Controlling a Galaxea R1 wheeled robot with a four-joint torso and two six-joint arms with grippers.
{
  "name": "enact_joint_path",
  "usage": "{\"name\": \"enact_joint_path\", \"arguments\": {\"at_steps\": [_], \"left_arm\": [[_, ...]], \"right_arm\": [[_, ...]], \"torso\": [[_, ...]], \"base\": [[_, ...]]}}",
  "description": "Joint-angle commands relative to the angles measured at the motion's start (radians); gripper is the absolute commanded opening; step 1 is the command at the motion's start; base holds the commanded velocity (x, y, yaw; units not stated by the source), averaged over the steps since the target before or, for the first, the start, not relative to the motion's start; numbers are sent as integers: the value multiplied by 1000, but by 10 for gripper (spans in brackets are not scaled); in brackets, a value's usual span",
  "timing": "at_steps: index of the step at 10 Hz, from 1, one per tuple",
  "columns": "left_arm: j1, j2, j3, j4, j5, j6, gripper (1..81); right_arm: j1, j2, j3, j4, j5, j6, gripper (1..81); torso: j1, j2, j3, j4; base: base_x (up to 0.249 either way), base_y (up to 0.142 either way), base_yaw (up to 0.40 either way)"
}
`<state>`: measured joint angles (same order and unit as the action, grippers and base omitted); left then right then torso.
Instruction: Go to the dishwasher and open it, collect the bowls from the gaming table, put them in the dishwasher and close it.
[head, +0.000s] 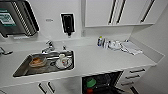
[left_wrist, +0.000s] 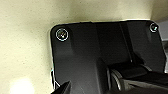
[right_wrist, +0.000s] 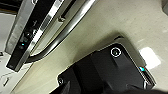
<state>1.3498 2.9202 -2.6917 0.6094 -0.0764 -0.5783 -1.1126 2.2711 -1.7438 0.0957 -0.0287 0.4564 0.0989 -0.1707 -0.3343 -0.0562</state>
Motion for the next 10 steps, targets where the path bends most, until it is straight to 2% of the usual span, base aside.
{"name": "enact_joint_path", "arguments": {"at_steps": [1, 5, 10], "left_arm": [[-31, -16, -4, -5, 47, 0, 811], [-30, -12, -4, -5, 37, 0, 811], [-30, -7, -4, -5, 32, 2, 811]], "right_arm": [[30, 9, -57, -45, -50, -2, 811], [-17, 72, -146, -83, -56, -2, 811], [-74, 165, -288, -97, -71, -4, 811]], "torso": [[62, -95, 0, 0], [154, -243, 1, 0], [269, -428, 2, 0]], "base": [[0, 0, 0], [0, 0, 0], [0, 0, 0]]}}
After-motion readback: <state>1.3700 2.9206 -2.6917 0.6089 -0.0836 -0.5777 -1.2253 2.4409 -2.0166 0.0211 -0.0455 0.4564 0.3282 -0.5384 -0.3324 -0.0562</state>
